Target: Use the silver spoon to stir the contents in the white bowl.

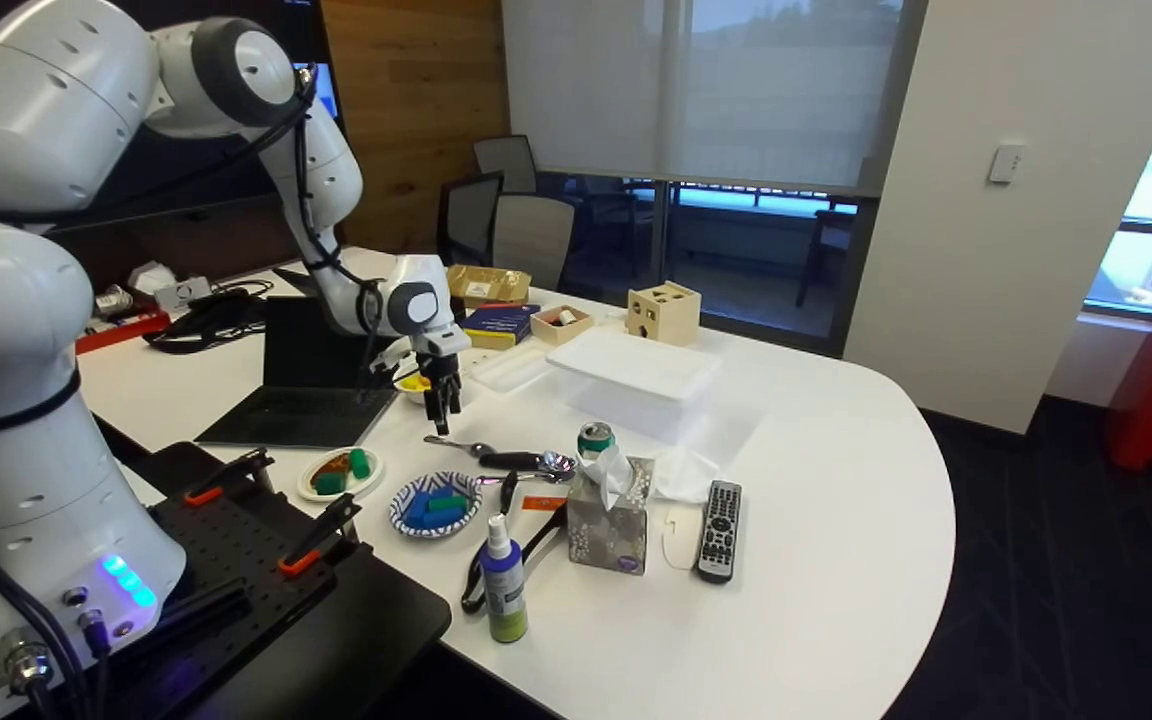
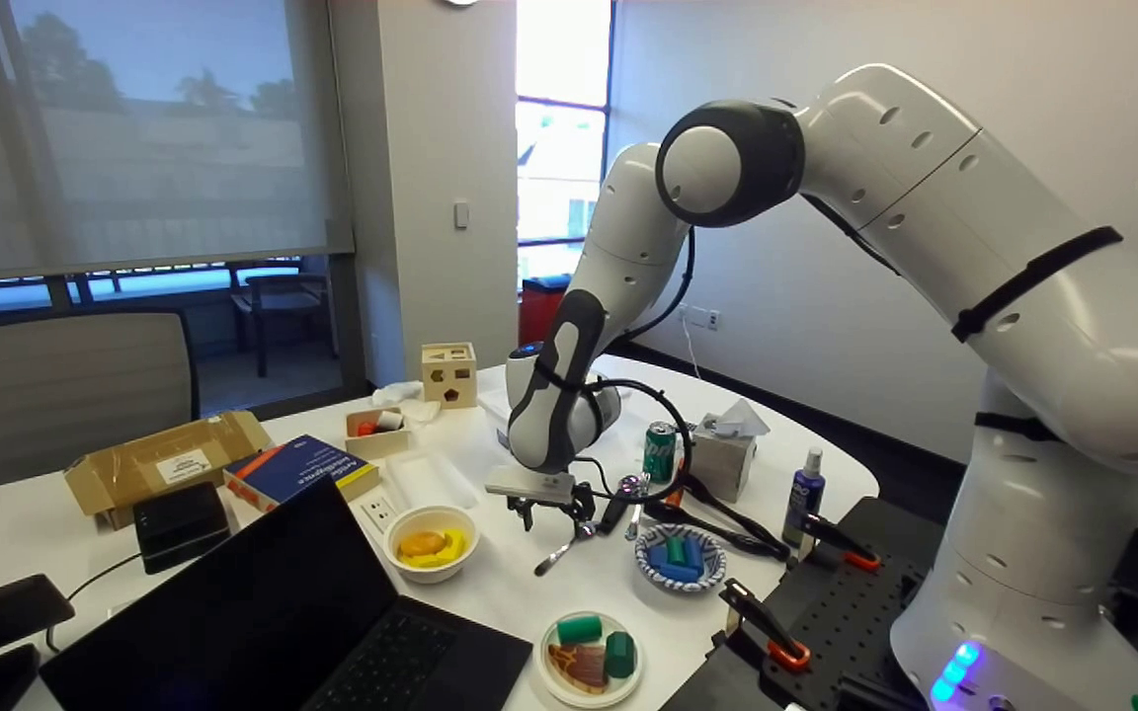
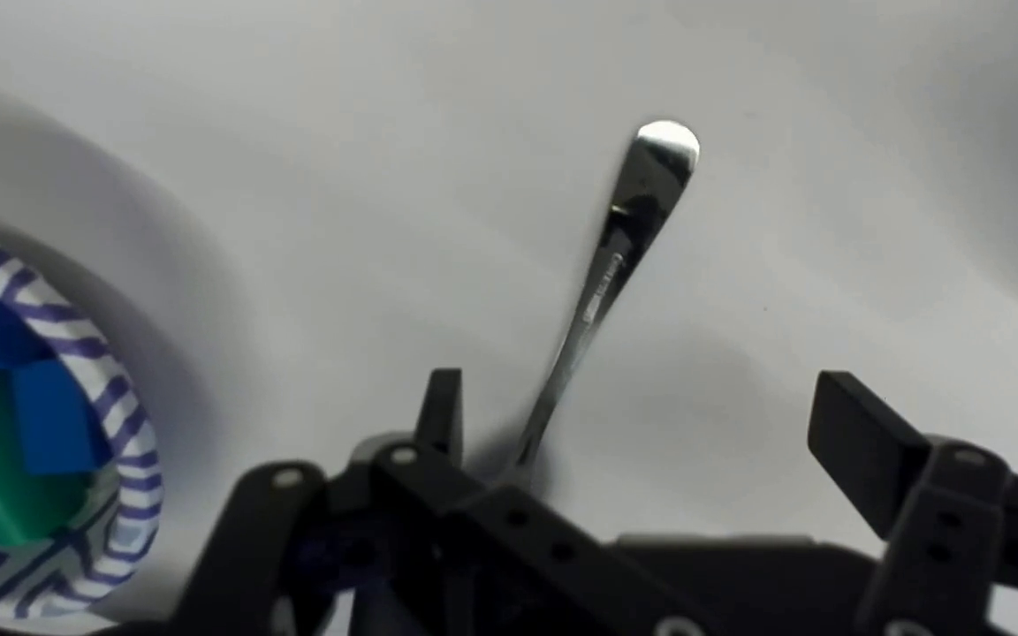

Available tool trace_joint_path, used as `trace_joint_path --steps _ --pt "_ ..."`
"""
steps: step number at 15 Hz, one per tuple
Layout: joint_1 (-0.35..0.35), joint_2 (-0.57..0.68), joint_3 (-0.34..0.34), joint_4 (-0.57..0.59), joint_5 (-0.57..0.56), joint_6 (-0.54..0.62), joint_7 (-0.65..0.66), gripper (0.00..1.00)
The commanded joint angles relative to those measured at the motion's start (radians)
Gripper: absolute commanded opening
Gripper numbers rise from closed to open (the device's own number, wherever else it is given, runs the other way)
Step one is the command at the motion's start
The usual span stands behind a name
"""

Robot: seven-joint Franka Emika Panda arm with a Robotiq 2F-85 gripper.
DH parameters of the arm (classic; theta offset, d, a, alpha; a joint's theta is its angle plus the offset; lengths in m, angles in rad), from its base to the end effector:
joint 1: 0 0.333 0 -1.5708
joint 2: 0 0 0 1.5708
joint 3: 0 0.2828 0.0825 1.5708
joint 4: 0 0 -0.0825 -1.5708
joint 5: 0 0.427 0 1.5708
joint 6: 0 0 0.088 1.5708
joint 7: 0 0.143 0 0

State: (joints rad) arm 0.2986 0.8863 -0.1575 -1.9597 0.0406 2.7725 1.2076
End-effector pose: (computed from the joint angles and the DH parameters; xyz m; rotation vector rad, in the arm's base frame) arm 0.5537 0.0587 -0.0790 2.6093 -1.5140 0.0310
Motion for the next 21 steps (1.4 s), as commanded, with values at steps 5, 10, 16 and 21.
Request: trace_joint_path --steps 5,10,16,21 --pt "0.036 0.046 -0.015 0.002 0.06 -0.002 0.088 1.0" --pt "0.053 0.063 -0.019 0.002 0.057 0.003 0.135 1.0" --pt "0.057 0.07 -0.02 0.013 0.053 0.008 0.141 0.42" --pt "0.058 0.072 -0.017 0.027 0.052 0.005 0.138 0.05"
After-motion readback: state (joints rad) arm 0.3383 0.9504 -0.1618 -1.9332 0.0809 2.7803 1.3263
